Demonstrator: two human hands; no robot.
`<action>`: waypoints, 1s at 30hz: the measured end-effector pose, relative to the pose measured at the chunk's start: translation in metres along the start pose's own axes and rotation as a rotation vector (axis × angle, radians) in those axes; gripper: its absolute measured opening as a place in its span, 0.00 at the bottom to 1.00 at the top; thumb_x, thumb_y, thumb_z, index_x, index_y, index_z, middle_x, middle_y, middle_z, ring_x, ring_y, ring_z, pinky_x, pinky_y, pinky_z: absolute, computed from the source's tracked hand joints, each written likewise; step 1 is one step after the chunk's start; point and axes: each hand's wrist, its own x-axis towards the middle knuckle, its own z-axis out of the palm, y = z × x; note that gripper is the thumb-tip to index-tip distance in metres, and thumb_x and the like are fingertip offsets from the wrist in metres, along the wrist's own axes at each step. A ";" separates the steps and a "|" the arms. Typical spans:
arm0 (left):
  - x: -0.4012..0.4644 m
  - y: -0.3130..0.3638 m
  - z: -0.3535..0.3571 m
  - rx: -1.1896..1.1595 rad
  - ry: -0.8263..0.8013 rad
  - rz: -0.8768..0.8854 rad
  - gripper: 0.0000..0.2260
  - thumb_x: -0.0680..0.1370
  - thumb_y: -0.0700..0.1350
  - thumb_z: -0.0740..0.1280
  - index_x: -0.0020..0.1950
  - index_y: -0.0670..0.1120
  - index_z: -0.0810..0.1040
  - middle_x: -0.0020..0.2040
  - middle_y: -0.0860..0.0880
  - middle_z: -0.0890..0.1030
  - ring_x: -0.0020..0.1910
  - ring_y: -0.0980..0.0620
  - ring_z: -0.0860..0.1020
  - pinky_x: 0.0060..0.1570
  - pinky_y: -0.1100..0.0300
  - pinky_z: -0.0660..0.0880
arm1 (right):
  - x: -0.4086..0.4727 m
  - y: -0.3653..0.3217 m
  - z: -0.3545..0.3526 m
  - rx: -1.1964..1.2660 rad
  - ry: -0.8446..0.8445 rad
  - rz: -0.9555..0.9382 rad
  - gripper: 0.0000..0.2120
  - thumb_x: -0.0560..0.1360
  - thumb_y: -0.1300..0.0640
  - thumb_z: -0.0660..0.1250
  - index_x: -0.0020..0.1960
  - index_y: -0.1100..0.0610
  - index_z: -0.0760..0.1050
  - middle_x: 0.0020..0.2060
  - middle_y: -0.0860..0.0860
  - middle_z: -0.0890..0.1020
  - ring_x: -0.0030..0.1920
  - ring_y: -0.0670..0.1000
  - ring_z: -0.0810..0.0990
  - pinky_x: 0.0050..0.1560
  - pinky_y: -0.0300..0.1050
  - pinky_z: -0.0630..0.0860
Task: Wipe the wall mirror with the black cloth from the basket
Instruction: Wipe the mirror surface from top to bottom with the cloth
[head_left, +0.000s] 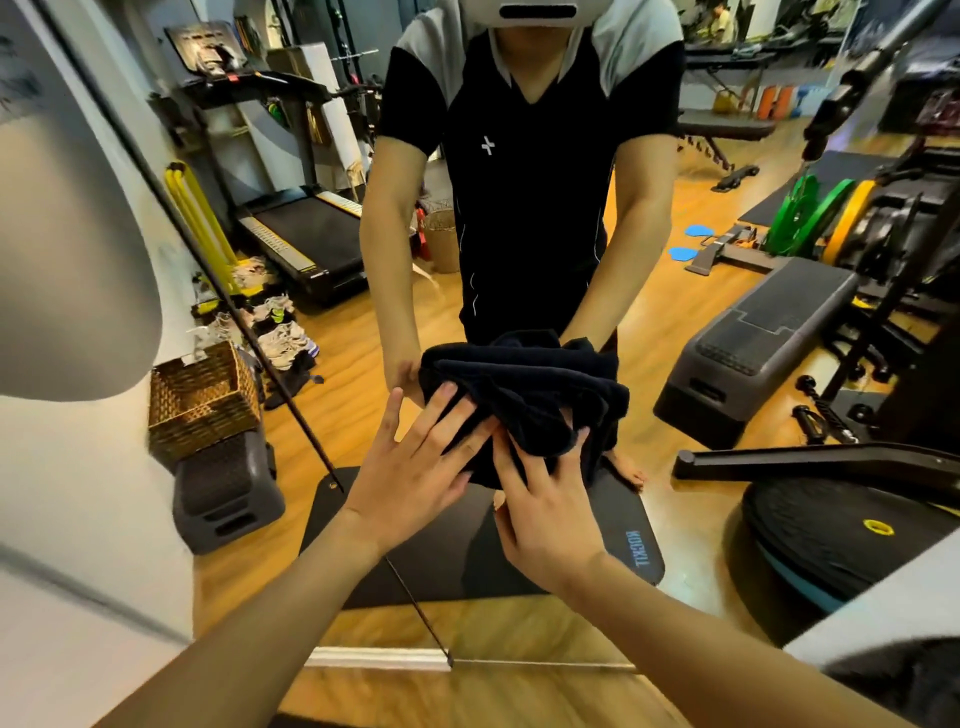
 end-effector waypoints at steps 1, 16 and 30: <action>-0.009 -0.013 -0.001 0.011 0.001 -0.004 0.33 0.80 0.55 0.65 0.82 0.48 0.56 0.79 0.44 0.58 0.82 0.43 0.50 0.77 0.34 0.52 | 0.007 -0.013 0.001 0.003 0.005 -0.008 0.39 0.76 0.51 0.65 0.82 0.59 0.53 0.81 0.60 0.57 0.79 0.73 0.50 0.75 0.77 0.41; -0.065 -0.055 0.007 -0.099 0.031 -0.105 0.31 0.77 0.47 0.64 0.79 0.40 0.64 0.78 0.37 0.58 0.81 0.35 0.50 0.79 0.36 0.51 | 0.052 -0.067 0.044 -0.080 0.462 -0.122 0.32 0.74 0.48 0.65 0.76 0.54 0.64 0.72 0.53 0.70 0.74 0.65 0.61 0.74 0.63 0.57; -0.063 -0.003 0.023 -0.103 0.202 -0.330 0.34 0.78 0.51 0.66 0.81 0.40 0.61 0.79 0.37 0.59 0.82 0.37 0.50 0.76 0.37 0.62 | 0.057 -0.027 0.024 -0.178 0.628 -0.341 0.23 0.73 0.45 0.66 0.65 0.55 0.76 0.60 0.53 0.77 0.54 0.59 0.68 0.49 0.54 0.66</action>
